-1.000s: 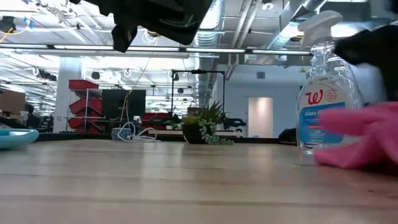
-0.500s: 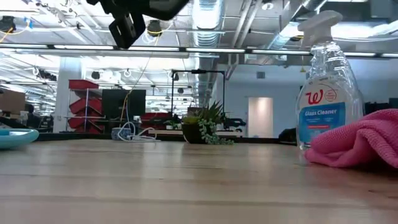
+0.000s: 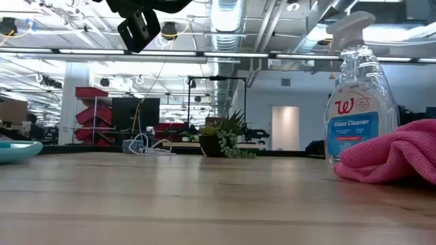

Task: Apply microfiber cloth
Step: Wipe the back of the cellphone with a microfiber cloth

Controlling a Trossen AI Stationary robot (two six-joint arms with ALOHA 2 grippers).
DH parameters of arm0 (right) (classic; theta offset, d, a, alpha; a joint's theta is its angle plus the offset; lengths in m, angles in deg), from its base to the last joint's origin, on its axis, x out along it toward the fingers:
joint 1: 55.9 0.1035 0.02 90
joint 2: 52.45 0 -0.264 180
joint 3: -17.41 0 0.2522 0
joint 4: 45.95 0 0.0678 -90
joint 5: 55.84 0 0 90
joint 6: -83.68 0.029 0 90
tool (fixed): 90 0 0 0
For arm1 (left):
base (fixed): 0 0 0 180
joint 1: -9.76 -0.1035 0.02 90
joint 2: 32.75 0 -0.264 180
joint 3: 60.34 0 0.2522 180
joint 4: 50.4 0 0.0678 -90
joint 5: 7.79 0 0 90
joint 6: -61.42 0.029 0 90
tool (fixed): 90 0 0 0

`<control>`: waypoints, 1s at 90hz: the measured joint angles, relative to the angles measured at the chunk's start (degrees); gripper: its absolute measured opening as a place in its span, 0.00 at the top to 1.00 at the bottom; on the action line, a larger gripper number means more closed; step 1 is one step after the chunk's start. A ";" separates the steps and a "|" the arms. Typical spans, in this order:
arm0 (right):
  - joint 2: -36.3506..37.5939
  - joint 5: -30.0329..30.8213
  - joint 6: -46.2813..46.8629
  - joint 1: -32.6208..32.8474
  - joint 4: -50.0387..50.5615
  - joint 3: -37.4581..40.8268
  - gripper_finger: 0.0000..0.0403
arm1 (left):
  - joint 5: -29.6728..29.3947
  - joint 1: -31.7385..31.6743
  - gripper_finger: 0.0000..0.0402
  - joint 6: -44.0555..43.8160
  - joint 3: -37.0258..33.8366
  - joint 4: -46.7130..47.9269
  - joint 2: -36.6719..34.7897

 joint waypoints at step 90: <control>-5.52 0.61 -0.59 -0.56 1.36 0.03 0.95 | 1.50 -3.46 0.56 4.70 -0.06 0.18 -0.02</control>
